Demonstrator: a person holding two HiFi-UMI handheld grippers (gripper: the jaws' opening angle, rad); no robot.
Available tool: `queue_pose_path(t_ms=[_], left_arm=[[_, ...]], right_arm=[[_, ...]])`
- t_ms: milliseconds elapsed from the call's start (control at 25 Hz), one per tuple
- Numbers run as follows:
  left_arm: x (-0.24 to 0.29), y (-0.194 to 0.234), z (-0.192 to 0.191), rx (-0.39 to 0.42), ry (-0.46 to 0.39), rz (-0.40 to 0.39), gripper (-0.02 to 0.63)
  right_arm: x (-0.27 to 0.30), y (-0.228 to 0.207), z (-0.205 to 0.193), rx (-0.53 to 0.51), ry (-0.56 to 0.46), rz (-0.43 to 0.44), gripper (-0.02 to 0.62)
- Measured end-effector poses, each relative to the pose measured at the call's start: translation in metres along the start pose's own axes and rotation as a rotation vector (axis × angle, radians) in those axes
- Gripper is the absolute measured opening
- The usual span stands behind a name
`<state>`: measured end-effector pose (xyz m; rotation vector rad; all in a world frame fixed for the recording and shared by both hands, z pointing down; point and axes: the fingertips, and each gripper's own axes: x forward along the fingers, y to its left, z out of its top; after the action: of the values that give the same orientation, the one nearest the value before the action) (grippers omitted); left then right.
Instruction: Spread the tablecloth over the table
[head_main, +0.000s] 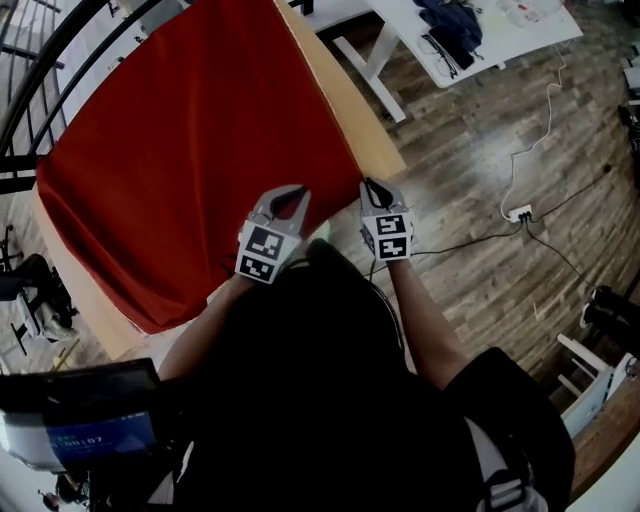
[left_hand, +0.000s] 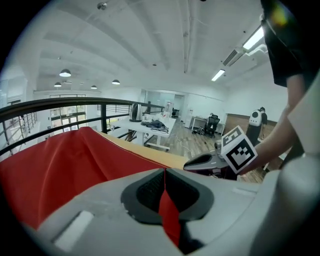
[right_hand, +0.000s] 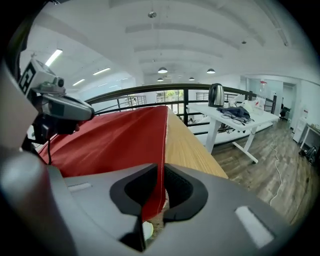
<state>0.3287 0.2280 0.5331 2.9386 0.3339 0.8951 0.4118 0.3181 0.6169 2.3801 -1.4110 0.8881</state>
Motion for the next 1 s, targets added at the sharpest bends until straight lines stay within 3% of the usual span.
queue_pose_path(t_ms=[80,240,440,560,720,880,1000], left_arm=[[0.014,-0.01,-0.003,0.0,0.027,-0.027,0.045],[0.03,-0.028,-0.012,0.025,0.088,-0.063,0.075],[0.023,-0.026,-0.014,0.024,0.109,-0.029,0.069],[0.02,-0.012,-0.021,-0.004,0.133,0.007,0.075],[0.023,-0.002,-0.04,-0.037,0.199,0.024,0.108],[0.029,-0.003,-0.053,-0.038,0.221,0.03,0.117],[0.027,-0.004,-0.061,-0.051,0.24,0.042,0.132]], right_arm=[[0.004,0.001,-0.001,-0.011,-0.003,0.029,0.087],[0.017,0.0,-0.015,-0.038,0.052,0.034,0.106],[0.014,-0.005,-0.018,-0.04,0.069,0.04,0.017],[0.003,-0.037,-0.003,-0.009,0.03,-0.02,0.017],[0.002,-0.1,0.011,-0.048,0.033,-0.127,0.017],[0.01,-0.135,0.006,-0.084,0.083,-0.156,0.018],[0.014,-0.145,-0.005,-0.052,0.116,-0.165,0.023]])
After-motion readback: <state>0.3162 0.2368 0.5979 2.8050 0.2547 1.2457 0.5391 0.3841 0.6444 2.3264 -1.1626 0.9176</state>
